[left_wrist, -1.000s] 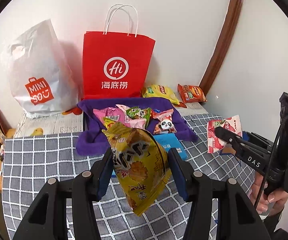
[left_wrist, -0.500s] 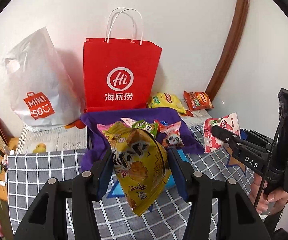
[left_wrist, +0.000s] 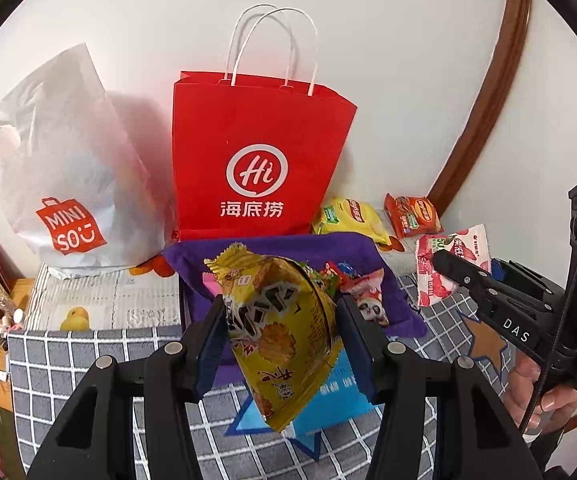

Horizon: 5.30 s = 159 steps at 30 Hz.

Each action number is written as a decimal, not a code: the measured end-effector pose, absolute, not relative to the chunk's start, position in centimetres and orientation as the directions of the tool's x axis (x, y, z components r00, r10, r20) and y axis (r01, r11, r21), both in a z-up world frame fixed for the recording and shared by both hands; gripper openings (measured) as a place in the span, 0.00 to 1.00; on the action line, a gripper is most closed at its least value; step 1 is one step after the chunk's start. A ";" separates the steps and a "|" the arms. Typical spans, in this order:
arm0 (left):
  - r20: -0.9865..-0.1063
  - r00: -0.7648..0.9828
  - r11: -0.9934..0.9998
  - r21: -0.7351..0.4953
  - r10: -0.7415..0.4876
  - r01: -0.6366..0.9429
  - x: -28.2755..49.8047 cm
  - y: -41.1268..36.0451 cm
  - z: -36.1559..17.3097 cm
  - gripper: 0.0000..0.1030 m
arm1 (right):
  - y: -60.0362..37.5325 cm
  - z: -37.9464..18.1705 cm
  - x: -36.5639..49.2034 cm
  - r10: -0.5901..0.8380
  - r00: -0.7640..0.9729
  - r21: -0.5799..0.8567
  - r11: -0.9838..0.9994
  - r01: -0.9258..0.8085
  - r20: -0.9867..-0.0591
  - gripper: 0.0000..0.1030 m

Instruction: Organize snacks

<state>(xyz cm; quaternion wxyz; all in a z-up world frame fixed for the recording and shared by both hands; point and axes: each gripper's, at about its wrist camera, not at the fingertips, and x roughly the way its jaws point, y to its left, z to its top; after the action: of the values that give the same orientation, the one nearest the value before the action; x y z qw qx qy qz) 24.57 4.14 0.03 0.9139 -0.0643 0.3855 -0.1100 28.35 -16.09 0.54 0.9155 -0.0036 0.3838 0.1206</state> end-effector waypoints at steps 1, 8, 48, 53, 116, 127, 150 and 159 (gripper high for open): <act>-0.689 0.680 0.967 -0.206 -0.251 0.149 25.0 4.3 0.0 0.50 | -16.1 0.4 28.8 0.218 0.674 0.086 0.971 -0.224 -0.706 0.33; -0.699 0.674 0.969 -0.216 -0.238 0.118 28.1 5.7 -0.8 0.50 | -16.1 -0.5 32.0 0.237 0.651 0.113 0.967 -0.227 -0.721 0.33; -0.847 0.433 0.950 -0.299 -0.309 0.091 35.9 5.5 -12.0 0.50 | -16.2 -12.8 40.1 0.184 0.463 0.100 0.975 -0.201 -0.867 0.33; -0.846 0.408 0.938 -0.329 -0.343 0.107 36.3 5.1 -12.8 0.50 | -15.9 -13.3 40.1 0.171 0.453 0.080 0.974 -0.212 -0.875 0.33; -0.779 0.561 0.959 -0.204 -0.282 0.199 30.6 3.2 -4.0 0.75 | -16.0 -4.2 30.5 0.068 0.589 -0.018 0.990 -0.138 -0.805 0.68; -0.758 0.599 0.962 -0.152 -0.260 0.225 25.3 0.9 -1.2 0.82 | -17.0 0.4 24.4 0.049 0.660 -0.023 0.995 -0.100 -0.749 0.70; -0.697 0.708 0.993 -0.063 -0.114 0.098 14.2 0.9 0.6 0.93 | -19.0 1.9 13.9 0.058 0.692 0.026 0.998 -0.057 -0.719 0.99; -0.675 0.738 1.000 -0.015 -0.019 0.012 12.3 0.8 1.0 0.94 | -19.4 2.5 12.6 0.064 0.706 0.034 0.998 -0.057 -0.706 0.99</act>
<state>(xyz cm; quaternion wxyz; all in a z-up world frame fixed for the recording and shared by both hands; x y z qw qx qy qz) 12.32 0.84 1.00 0.9321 -0.0047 0.3621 -0.0081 12.57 -19.41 2.55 0.9235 0.0049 0.3822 0.0328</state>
